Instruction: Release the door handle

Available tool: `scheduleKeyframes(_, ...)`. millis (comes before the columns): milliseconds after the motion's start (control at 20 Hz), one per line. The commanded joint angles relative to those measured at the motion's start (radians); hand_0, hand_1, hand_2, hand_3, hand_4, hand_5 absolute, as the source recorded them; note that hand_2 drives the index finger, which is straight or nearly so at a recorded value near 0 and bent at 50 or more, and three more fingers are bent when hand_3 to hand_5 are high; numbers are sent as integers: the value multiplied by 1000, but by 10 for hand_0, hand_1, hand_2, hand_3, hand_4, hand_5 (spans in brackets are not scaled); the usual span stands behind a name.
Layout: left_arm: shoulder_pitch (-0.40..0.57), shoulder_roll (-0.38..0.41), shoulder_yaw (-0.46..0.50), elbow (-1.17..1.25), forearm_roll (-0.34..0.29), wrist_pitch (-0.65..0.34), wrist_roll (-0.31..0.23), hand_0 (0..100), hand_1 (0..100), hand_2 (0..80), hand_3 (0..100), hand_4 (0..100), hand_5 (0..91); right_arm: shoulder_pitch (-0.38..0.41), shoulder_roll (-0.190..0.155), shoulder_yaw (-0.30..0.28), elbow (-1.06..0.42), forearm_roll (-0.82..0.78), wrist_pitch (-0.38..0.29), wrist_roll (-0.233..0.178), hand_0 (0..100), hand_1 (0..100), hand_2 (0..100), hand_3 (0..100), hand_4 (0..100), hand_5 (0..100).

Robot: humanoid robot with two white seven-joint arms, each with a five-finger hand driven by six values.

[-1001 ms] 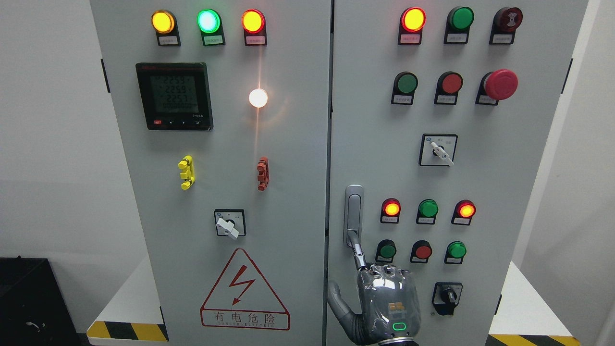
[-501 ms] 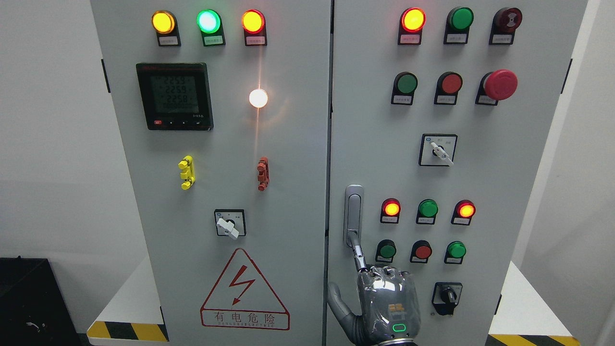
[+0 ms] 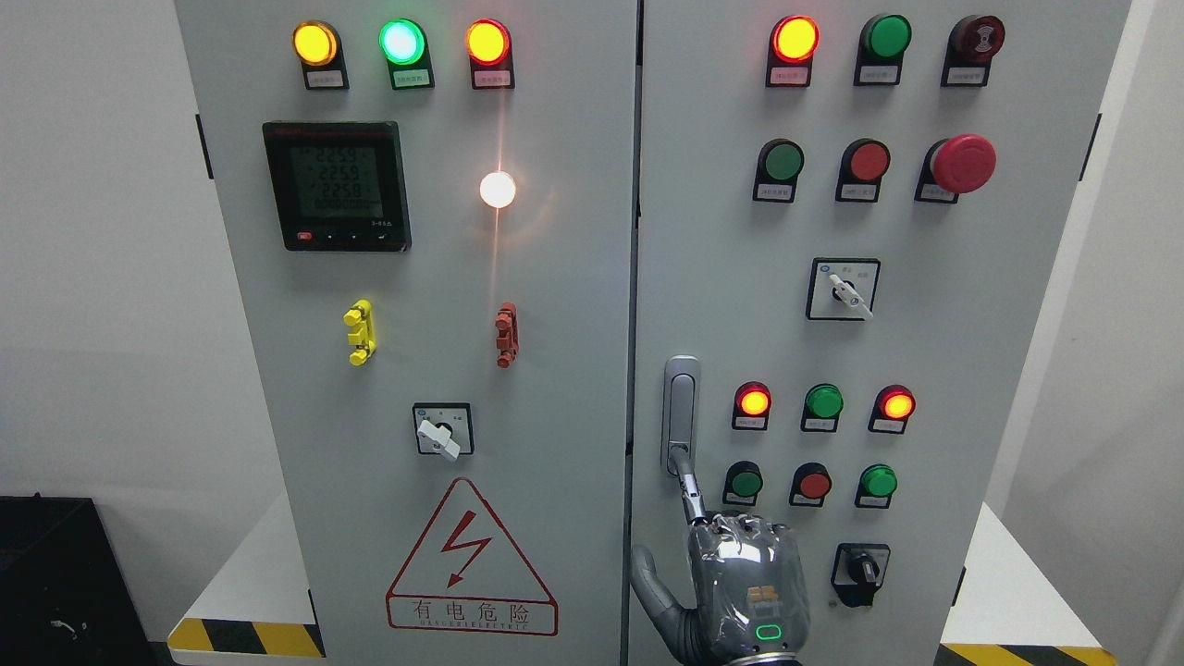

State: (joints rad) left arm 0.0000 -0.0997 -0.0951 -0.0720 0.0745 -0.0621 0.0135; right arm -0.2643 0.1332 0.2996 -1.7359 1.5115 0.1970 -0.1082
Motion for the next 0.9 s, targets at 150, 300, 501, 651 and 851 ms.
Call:
scheduleKeyframes(150,17,0,0,0,1,-1,0,120,556,0,0,0,0,2,0,3,22,-1,1,-1,494,194,0,952,943,969)
scheduleKeyframes(300,17,0,0,0,-1,-1,0,120,556,0,0,0,0,2,0,3,24,-1,1,-1,493,194,0,954,944,969)
scheduleKeyframes(501,17,0,0,0,1,-1,0,120,556,0,0,0,0,8,0,1,24,-1,1,-1,492,196,0,957,946,975)
scheduleKeyframes(651,17,0,0,0,1,-1,0,120,556,0,0,0,0,8,0,3,24,1,1,1,491,196,0,958,947,978)
scheduleKeyframes(851,17,0,0,0,1,-1,0,120,556,0,0,0,0,8,0,4,24,1,1,1,489,196,0,961,947,981)
